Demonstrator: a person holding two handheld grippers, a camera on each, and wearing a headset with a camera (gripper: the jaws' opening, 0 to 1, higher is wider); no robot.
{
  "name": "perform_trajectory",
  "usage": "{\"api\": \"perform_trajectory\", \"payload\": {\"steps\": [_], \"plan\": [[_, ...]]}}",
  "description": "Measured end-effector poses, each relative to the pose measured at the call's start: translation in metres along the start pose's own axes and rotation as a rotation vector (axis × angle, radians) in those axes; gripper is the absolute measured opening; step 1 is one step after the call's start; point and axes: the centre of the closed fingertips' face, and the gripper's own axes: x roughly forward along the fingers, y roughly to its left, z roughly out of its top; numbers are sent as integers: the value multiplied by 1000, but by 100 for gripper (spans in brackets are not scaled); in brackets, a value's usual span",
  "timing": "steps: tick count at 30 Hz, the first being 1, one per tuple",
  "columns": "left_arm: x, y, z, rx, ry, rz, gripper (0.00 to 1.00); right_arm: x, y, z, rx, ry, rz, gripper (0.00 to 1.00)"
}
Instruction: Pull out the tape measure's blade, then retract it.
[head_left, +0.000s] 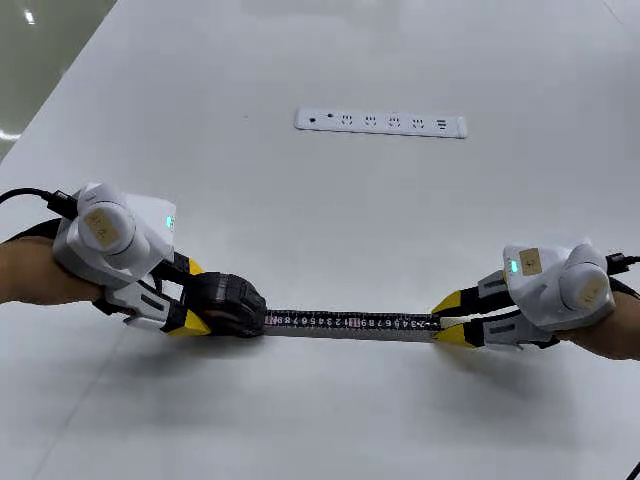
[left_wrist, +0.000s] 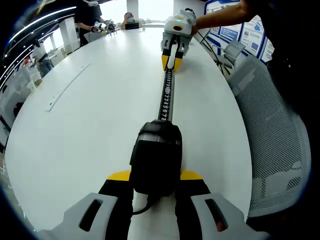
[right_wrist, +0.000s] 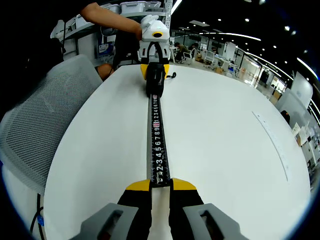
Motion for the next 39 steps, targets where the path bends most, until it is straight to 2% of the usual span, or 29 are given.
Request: {"api": "perform_trajectory", "payload": {"steps": [11,39], "plan": [[0,0,0,8,14,-2,26,-10,1,-12,17,21,-13,8],[1,0,1,27,38,7,27,-7,5,-13,17,67,17,11]]}}
